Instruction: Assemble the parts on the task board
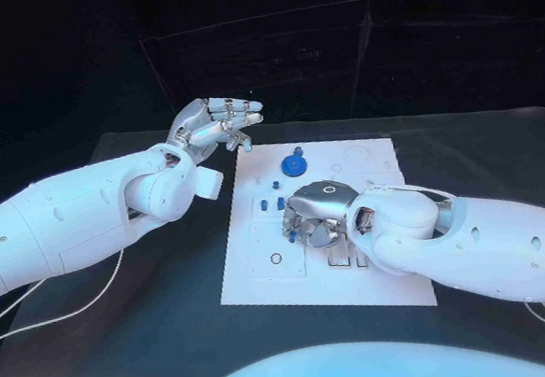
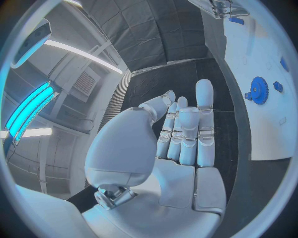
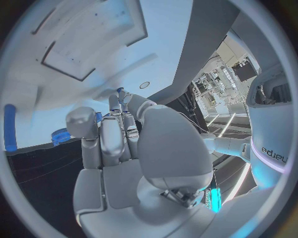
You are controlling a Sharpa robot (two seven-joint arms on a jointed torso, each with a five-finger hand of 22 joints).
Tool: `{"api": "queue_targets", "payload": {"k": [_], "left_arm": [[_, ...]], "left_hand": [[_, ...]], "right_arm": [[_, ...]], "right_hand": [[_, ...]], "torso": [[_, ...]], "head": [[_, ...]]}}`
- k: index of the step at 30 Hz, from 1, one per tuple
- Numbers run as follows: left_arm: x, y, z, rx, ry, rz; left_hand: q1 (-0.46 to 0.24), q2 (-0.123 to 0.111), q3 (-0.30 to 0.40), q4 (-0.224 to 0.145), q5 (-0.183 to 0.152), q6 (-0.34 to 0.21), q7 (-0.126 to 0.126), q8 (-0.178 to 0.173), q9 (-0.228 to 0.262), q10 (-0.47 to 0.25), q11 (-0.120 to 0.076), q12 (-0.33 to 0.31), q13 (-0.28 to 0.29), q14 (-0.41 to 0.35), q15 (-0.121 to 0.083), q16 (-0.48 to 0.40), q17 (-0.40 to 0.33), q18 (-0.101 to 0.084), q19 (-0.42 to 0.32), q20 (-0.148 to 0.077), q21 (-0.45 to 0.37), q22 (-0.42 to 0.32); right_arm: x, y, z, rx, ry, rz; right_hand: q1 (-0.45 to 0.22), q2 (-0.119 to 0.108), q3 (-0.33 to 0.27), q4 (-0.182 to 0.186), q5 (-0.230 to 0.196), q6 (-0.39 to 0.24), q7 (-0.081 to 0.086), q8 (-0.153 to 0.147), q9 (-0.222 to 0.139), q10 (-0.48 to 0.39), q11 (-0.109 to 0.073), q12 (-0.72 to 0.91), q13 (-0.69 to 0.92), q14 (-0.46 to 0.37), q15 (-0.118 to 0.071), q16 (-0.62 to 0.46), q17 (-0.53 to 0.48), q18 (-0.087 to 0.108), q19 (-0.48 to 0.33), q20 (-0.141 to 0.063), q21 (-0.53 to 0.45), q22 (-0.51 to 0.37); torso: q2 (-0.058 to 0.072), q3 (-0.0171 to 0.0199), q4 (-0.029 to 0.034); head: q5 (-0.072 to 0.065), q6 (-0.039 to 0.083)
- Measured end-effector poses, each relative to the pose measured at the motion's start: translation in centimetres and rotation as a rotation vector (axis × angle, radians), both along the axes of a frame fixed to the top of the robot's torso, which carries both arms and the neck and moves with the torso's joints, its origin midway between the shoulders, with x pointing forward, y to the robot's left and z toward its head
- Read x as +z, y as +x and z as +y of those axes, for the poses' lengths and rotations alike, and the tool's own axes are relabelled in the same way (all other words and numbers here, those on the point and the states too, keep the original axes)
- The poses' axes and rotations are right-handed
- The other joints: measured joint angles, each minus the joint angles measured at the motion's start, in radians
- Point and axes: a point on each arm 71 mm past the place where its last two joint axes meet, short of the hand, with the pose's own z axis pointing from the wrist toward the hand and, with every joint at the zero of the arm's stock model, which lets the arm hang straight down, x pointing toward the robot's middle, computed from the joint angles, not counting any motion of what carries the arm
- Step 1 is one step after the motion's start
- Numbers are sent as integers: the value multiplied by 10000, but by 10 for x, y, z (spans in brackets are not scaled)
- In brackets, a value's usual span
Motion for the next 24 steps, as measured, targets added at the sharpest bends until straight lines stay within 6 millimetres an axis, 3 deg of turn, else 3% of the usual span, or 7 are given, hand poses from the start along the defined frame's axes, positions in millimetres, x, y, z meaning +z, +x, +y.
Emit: {"api": "queue_targets", "payload": {"k": [11, 14, 19, 24], "left_arm": [[0, 0, 0, -4, 6, 18], [0, 0, 0, -5, 7, 22], [0, 1, 0, 4, 14, 30], [-1, 1, 1, 19, 25, 38]], "left_hand": [[0, 0, 0, 0, 0, 0, 0, 0, 0, 0, 0, 0, 0, 0, 0, 0, 1, -1, 0, 0, 0, 1], [0, 0, 0, 0, 0, 0, 0, 0, 1, 0, 0, 0, 0, 0, 0, 0, -2, -1, 0, 0, 0, 0], [0, 0, 0, 0, 0, 0, 0, 0, 0, 0, 0, 0, 0, 0, 0, 0, -17, -2, 0, 0, 0, -9], [0, 0, 0, 0, 0, 0, 0, 0, 0, 0, 0, 0, 0, 0, 0, 0, -17, -2, 0, 0, 0, -9]], "right_arm": [[0, 0, 1, 49, -68, 24], [-1, 0, 1, 63, -98, 44], [-3, 0, 1, 65, -161, 87], [-4, 1, 0, 40, -183, 110]], "right_hand": [[-79, -47, -3, 0, -8, -1, -1, -26, -4, 0, 1, 0, -1, 0, 0, 0, -33, 0, 0, 0, 0, -1], [-339, -125, 28, 30, 55, -215, 128, -191, -15, -334, 143, -240, -91, -6, 5, -38, -84, 0, 6, 6, 0, -25], [-746, -422, -99, 160, 248, -655, 316, -435, -36, -917, 374, -639, -226, -37, 184, -118, -227, 1, -105, 176, -58, -177], [-888, -565, -177, 222, 300, -855, 358, -462, -36, -1223, 468, -754, -213, -36, 254, -185, -354, 0, -180, 251, -132, -297]], "torso": [[2, 4, -7], [2, 4, -8], [2, 3, -7], [1, 3, -8]], "head": [[19, -45], [20, -46], [20, -50], [14, -55]]}}
